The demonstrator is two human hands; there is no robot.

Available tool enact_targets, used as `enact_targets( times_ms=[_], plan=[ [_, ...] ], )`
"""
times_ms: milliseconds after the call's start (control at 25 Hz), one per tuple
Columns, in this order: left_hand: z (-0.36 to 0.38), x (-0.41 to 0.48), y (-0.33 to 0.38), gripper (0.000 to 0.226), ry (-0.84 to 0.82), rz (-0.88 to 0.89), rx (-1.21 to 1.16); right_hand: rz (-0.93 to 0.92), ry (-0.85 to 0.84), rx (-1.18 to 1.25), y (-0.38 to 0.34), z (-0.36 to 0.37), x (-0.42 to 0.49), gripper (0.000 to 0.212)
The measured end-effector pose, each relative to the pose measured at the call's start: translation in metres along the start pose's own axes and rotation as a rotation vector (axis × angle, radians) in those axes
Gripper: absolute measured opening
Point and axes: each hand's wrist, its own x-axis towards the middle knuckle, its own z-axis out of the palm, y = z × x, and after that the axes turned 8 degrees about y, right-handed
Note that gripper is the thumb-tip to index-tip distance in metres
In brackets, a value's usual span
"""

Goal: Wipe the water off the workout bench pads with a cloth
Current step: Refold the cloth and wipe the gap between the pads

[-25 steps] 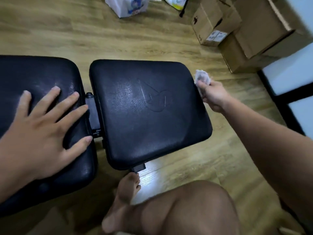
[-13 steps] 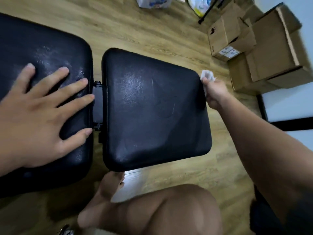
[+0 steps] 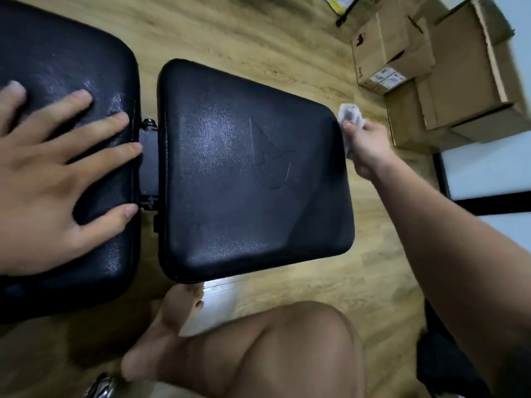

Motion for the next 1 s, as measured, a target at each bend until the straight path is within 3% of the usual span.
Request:
enact_targets(
  times_ms=[120,280,400,520,680,800,1000],
  plan=[
    [-0.012,0.006,0.004,0.077,-0.015,0.030,0.072,-0.260,-0.022,-0.268,-0.033,0.030,0.015,0.011],
    [-0.038,0.011,0.024,0.072,-0.029,0.089,0.267,-0.648,-0.427,-0.392,-0.102,0.121,-0.042,0.018],
    [-0.049,0.013,0.028,0.070,-0.115,0.063,0.295,-0.836,-0.541,-0.393,-0.152,0.182,-0.097,0.028],
    [-0.052,0.012,0.027,0.068,-0.161,0.049,0.321,-1.069,-0.526,-0.465,-0.145,0.177,-0.102,0.024],
    [-0.054,0.011,0.026,0.068,-0.182,0.024,0.350,-1.160,-0.573,-0.561,-0.124,0.167,-0.085,0.026],
    [-0.053,0.011,0.028,0.068,-0.190,0.022,0.347,-1.322,-0.556,-0.642,-0.130,0.165,-0.093,0.043],
    [-0.052,0.012,0.026,0.070,-0.188,0.008,0.310,-1.566,-0.892,-0.626,-0.130,0.154,-0.108,0.027]
  ],
)
